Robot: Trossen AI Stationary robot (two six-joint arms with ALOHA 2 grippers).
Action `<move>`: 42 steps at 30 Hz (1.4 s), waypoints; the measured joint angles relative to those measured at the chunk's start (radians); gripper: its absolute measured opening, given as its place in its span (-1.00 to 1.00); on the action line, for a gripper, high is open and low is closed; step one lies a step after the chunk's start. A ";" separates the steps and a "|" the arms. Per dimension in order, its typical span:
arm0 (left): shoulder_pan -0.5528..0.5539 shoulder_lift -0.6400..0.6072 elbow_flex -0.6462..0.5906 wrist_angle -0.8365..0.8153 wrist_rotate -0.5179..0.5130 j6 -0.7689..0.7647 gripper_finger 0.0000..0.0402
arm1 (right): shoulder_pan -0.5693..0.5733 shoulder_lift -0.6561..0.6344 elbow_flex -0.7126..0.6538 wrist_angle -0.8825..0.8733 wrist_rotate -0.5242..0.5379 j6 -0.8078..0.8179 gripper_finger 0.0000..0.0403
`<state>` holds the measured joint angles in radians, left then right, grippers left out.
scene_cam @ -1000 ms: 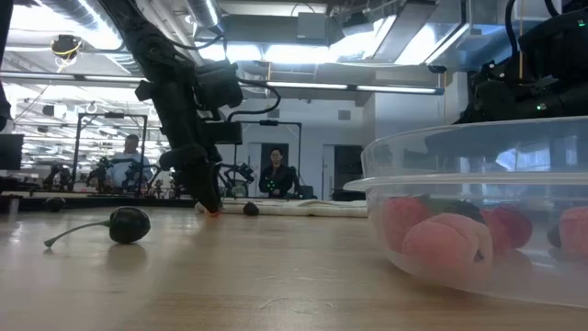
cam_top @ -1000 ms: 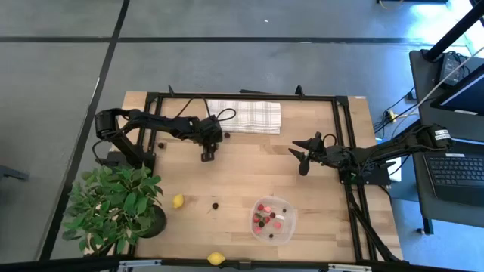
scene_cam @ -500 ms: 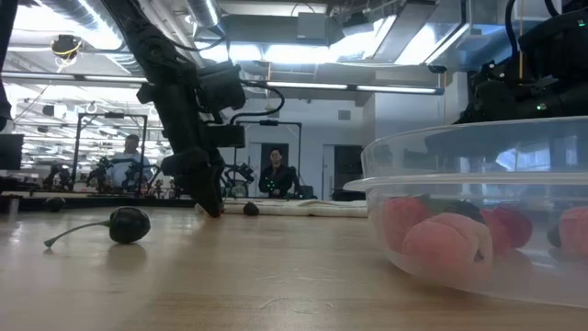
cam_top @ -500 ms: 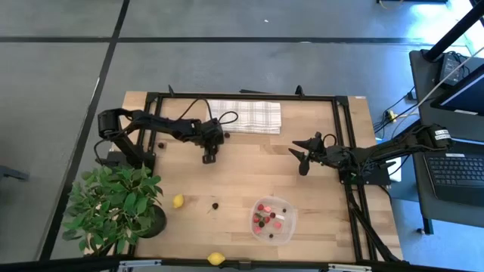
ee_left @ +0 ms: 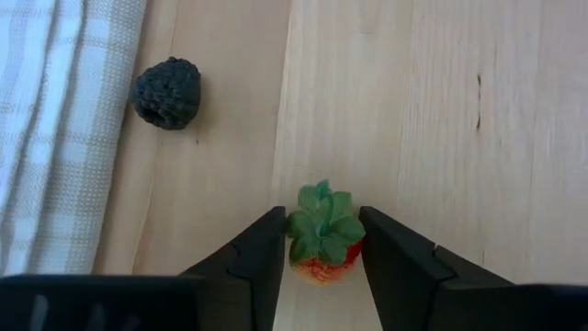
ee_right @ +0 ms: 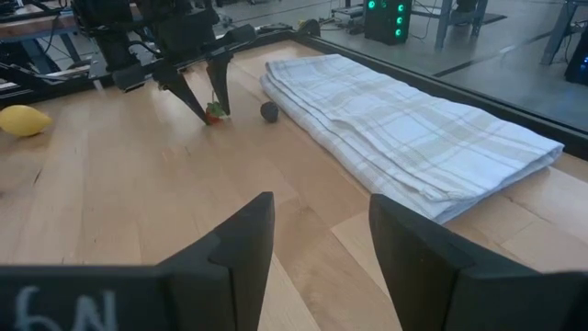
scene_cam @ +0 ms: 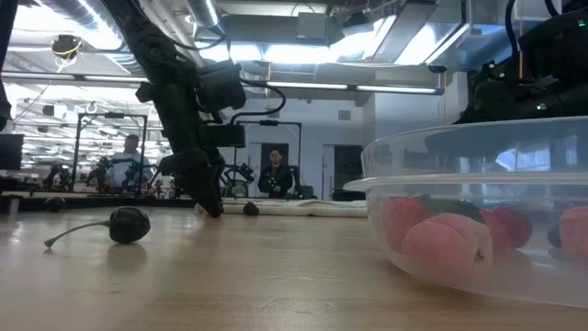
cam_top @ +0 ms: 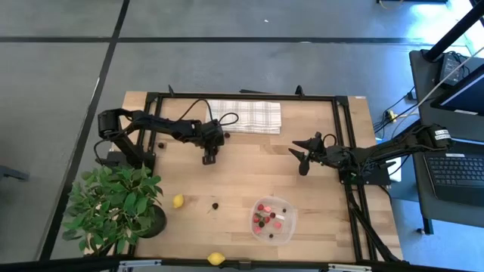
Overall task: Pick and placing Produce into tupperware
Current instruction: Put the red strawberry into the transparent bin
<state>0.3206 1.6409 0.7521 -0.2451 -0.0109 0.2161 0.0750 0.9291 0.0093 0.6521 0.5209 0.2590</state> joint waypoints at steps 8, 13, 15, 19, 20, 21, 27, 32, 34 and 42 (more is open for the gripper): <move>-0.001 0.001 0.000 -0.005 -0.002 0.003 -0.34 | 0.000 0.000 0.000 0.000 0.000 0.000 -0.10; -0.007 0.001 -0.001 -0.007 -0.007 0.003 -0.34 | 0.000 0.000 0.000 0.000 0.000 -0.001 -0.10; -0.007 0.002 -0.001 -0.007 -0.007 0.004 -0.35 | 0.000 0.000 0.000 0.000 0.000 -0.001 -0.10; -0.007 -0.002 -0.001 -0.008 -0.004 0.004 -0.43 | 0.000 0.000 0.000 0.000 0.000 -0.001 -0.10; -0.007 -0.004 -0.002 -0.008 -0.004 0.004 -0.46 | 0.000 0.000 0.000 0.000 0.000 -0.001 -0.10; -0.007 -0.005 -0.002 -0.008 -0.004 0.005 -0.49 | 0.000 0.000 0.000 0.000 0.000 -0.001 -0.10; -0.007 -0.005 -0.002 -0.008 -0.004 0.007 -0.52 | 0.000 0.000 0.000 0.000 0.000 -0.003 -0.10; -0.007 -0.005 -0.002 -0.008 -0.003 0.006 -0.49 | 0.000 0.000 0.000 0.000 0.000 -0.003 -0.10; -0.007 -0.005 -0.002 -0.008 -0.003 0.006 -0.52 | 0.000 0.000 0.000 0.000 0.000 -0.003 -0.10; -0.007 -0.005 -0.003 -0.004 -0.003 0.006 -0.54 | 0.000 0.000 0.000 0.000 0.000 -0.003 -0.10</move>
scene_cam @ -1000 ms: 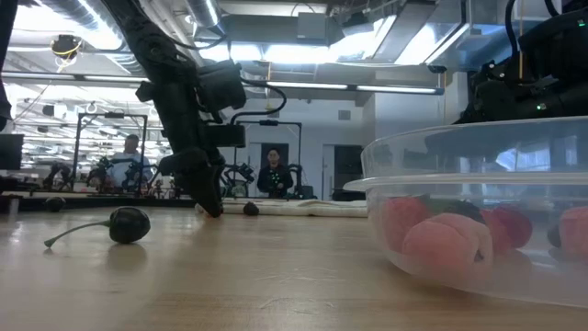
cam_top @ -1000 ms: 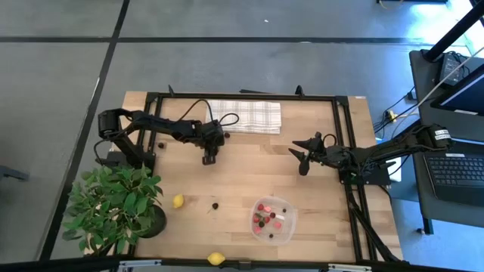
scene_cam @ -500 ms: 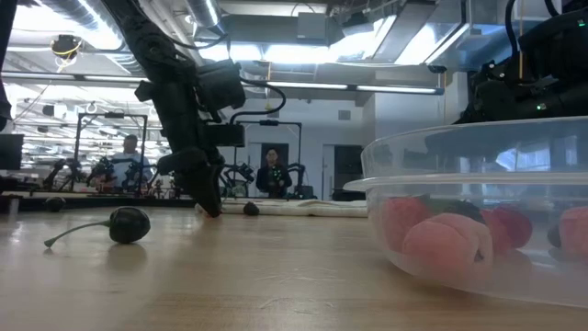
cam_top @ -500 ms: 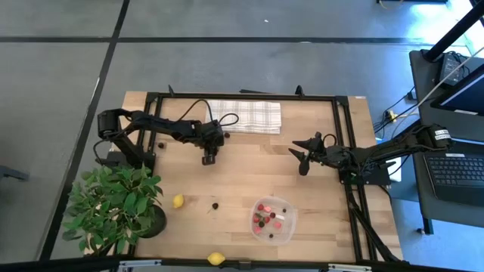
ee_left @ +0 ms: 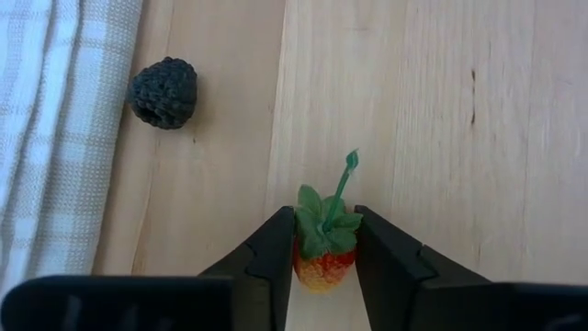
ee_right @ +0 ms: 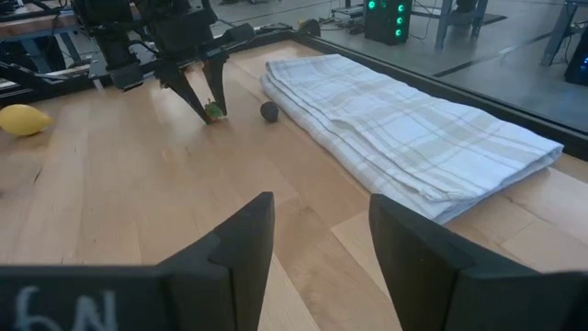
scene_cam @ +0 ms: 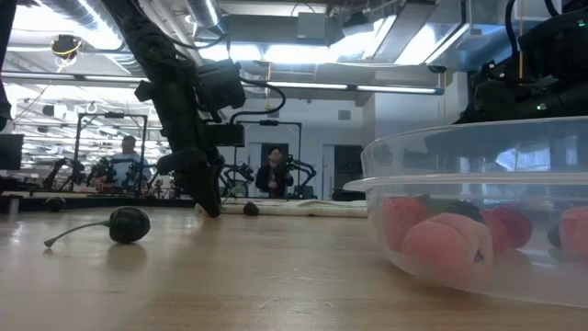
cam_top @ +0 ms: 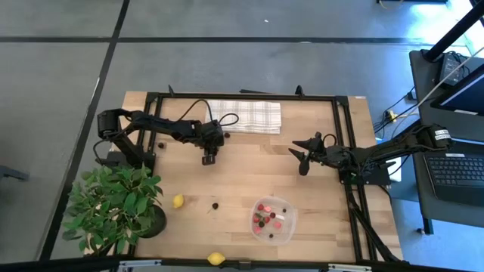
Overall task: Pick and placing Produce into tupperware
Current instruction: Put the red strawberry into the transparent bin
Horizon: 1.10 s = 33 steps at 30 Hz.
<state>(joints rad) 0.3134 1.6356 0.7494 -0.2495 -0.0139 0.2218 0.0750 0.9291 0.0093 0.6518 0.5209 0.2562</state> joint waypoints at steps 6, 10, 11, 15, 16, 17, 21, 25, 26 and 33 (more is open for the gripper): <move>0.000 0.000 0.000 0.001 0.000 0.000 -0.55 | 0.000 0.000 0.000 0.000 0.000 0.000 -0.10; 0.000 0.000 0.002 -0.001 0.000 -0.001 -0.55 | 0.000 0.000 0.000 0.000 0.000 0.000 -0.10; 0.000 0.001 0.009 -0.010 0.000 -0.001 -0.54 | 0.000 0.000 0.000 0.000 0.000 0.000 -0.10; -0.009 0.005 0.048 -0.057 0.010 0.006 -0.55 | 0.000 0.000 0.000 0.000 0.000 0.000 -0.10; -0.014 0.006 0.063 -0.057 0.014 0.018 -0.55 | 0.000 0.000 0.000 0.000 0.000 -0.001 -0.10; -0.020 0.005 0.081 -0.058 0.018 0.025 -0.55 | 0.000 0.000 0.000 0.000 0.000 -0.001 -0.10; -0.040 0.005 0.150 -0.115 0.024 0.052 -0.54 | 0.000 0.000 0.000 0.000 0.000 0.000 -0.10; -0.065 0.004 0.249 -0.189 0.024 0.046 -0.55 | 0.000 0.000 0.000 0.000 0.000 -0.002 -0.10; -0.074 0.003 0.278 -0.220 0.027 0.040 -0.55 | 0.000 0.000 0.000 0.000 0.000 -0.002 -0.10; -0.187 0.002 0.453 -0.351 0.031 0.024 -0.55 | 0.000 0.000 0.000 0.000 0.000 -0.003 -0.10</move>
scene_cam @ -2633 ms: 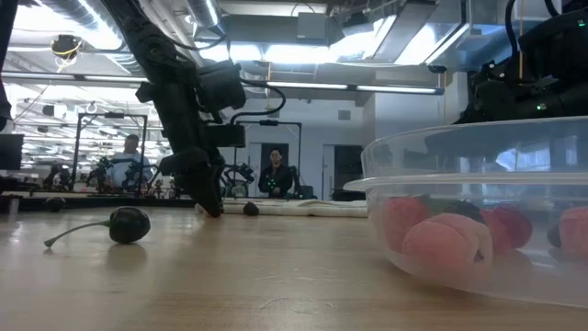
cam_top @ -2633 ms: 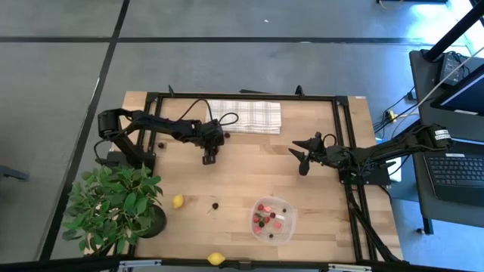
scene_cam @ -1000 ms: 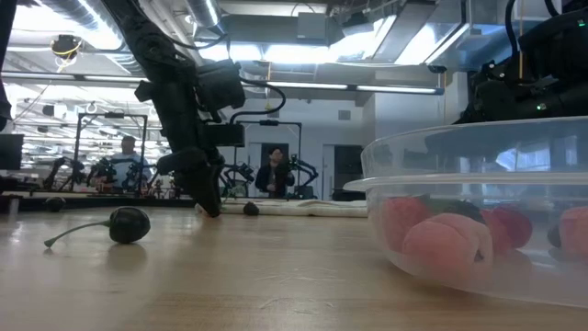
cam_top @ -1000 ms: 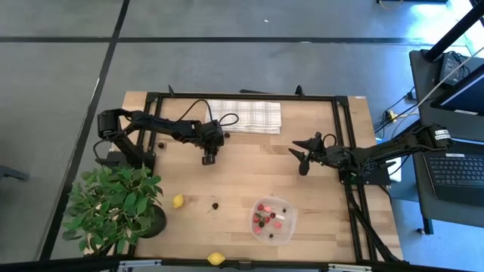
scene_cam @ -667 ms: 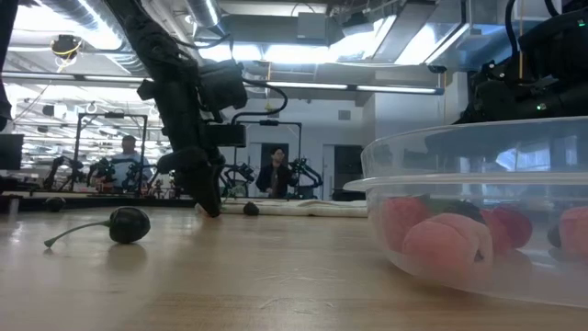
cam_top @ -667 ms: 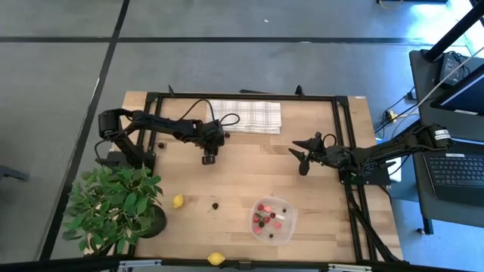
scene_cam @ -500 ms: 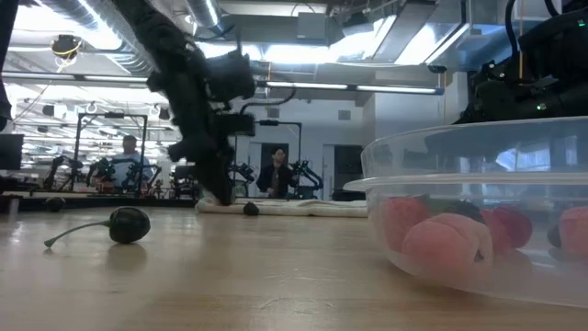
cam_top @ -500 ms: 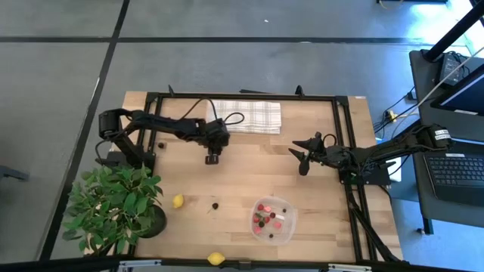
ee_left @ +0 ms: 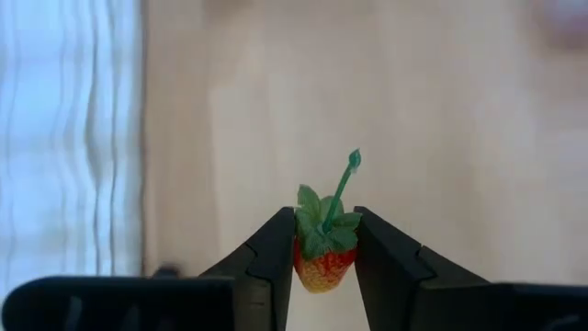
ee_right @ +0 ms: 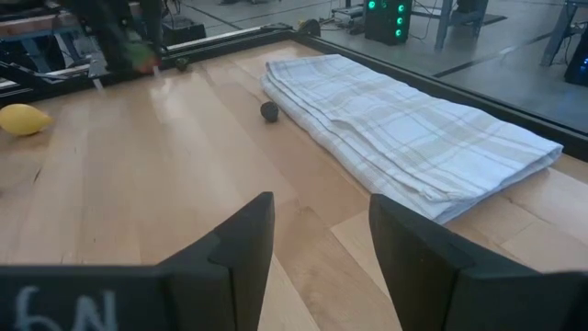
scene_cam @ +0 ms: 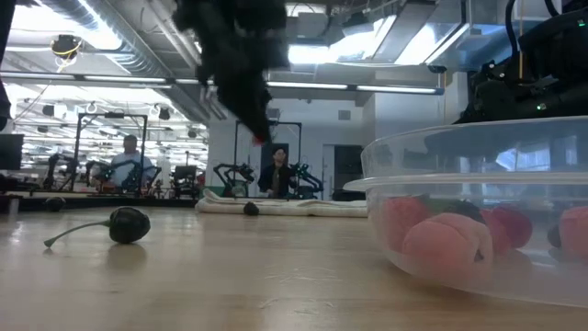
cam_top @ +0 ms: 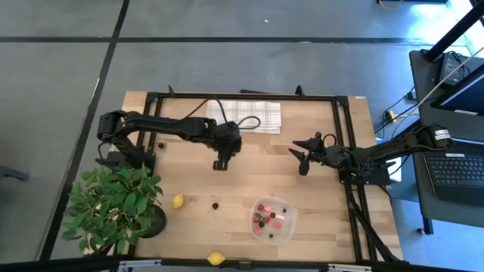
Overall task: Pick and placing Produce into tupperware
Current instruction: Put the red strawberry into the transparent bin
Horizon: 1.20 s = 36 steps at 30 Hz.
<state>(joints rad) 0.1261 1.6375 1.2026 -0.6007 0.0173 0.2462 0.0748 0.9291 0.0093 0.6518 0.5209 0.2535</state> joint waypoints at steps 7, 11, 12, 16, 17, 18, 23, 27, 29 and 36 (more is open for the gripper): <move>-0.141 0.000 0.130 -0.013 -0.027 -0.035 -0.55 | 0.000 0.000 0.000 0.000 0.000 0.002 -0.10; -0.208 0.007 0.179 0.013 -0.064 -0.036 -0.55 | 0.000 0.000 0.000 0.000 0.000 0.002 -0.10; -0.219 0.014 0.193 0.029 -0.064 -0.040 -0.55 | 0.000 0.000 0.000 0.000 0.000 0.002 -0.10; -0.247 0.076 0.249 0.044 -0.056 -0.053 -0.55 | 0.000 0.000 0.000 0.002 0.000 0.003 -0.10; -0.252 0.099 0.266 0.037 -0.052 -0.053 -0.55 | 0.000 0.000 0.000 0.003 0.000 0.003 -0.10; -0.258 0.124 0.285 0.039 -0.051 -0.053 -0.55 | 0.000 0.000 0.000 0.003 0.000 0.004 -0.10; -0.295 0.243 0.387 0.041 0.043 -0.027 -0.55 | 0.000 0.000 0.000 -0.004 0.000 0.005 -0.10; -0.340 0.331 0.470 0.033 0.092 0.006 -0.55 | 0.000 0.000 0.000 -0.004 0.000 0.004 -0.10; -0.361 0.370 0.510 0.032 0.115 0.024 -0.55 | 0.000 0.000 0.000 -0.006 0.000 0.004 -0.10; -0.411 0.486 0.587 0.032 0.159 0.046 -0.54 | 0.000 0.000 0.000 -0.008 0.000 0.006 -0.10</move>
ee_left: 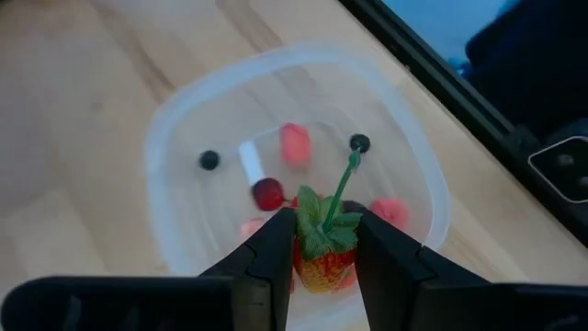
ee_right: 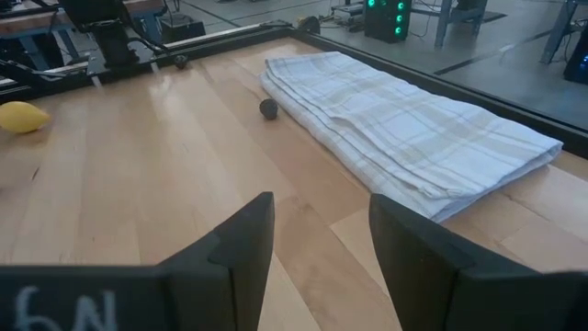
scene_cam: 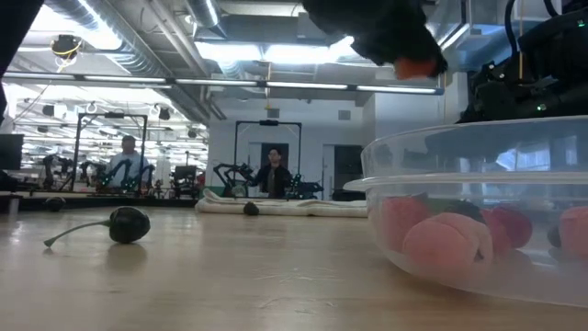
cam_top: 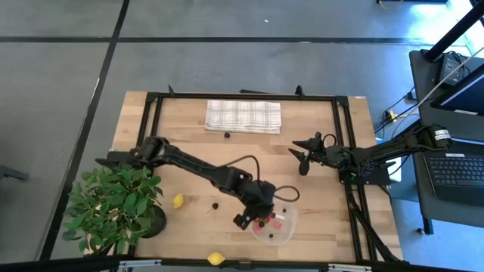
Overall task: Pick and placing Produce into tupperware
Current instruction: Put the red strawberry into the transparent bin
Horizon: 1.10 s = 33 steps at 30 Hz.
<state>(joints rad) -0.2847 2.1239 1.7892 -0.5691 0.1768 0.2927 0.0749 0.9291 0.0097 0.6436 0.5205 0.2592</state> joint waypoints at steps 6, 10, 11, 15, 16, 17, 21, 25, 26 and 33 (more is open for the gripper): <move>-0.034 0.053 0.009 0.023 -0.001 0.007 -0.54 | 0.000 0.000 0.000 -0.001 0.000 0.001 -0.10; -0.045 0.071 0.011 0.053 -0.010 0.006 -0.54 | 0.000 0.000 0.000 -0.008 0.000 0.010 -0.10; -0.047 0.073 0.009 0.045 -0.010 0.005 -0.54 | 0.000 0.000 0.000 -0.012 0.000 0.021 -0.10; -0.047 0.100 0.009 0.066 -0.010 0.004 -0.54 | 0.000 0.000 0.000 -0.033 0.000 0.027 -0.10; -0.047 0.109 0.009 0.063 -0.009 0.002 -0.54 | 0.000 0.000 0.000 -0.034 0.000 0.028 -0.10; -0.047 0.119 0.009 0.082 -0.010 0.001 -0.54 | 0.000 0.000 0.000 -0.035 0.000 0.026 -0.10; -0.042 0.123 0.009 0.075 -0.009 -0.009 -0.54 | 0.000 0.000 0.000 -0.035 0.000 0.027 -0.10; -0.041 0.122 0.009 0.071 -0.009 -0.010 -0.54 | 0.000 0.000 0.000 -0.035 0.000 0.029 -0.10; -0.041 0.122 0.009 0.071 -0.008 -0.010 -0.54 | 0.000 0.000 0.000 -0.035 0.000 0.029 -0.10; -0.041 0.122 0.009 0.057 -0.006 -0.012 -0.54 | 0.000 0.000 0.000 -0.035 0.000 0.031 -0.10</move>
<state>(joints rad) -0.3256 2.2459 1.7985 -0.5121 0.1707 0.2802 0.0750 0.9295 0.0093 0.6083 0.5201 0.2901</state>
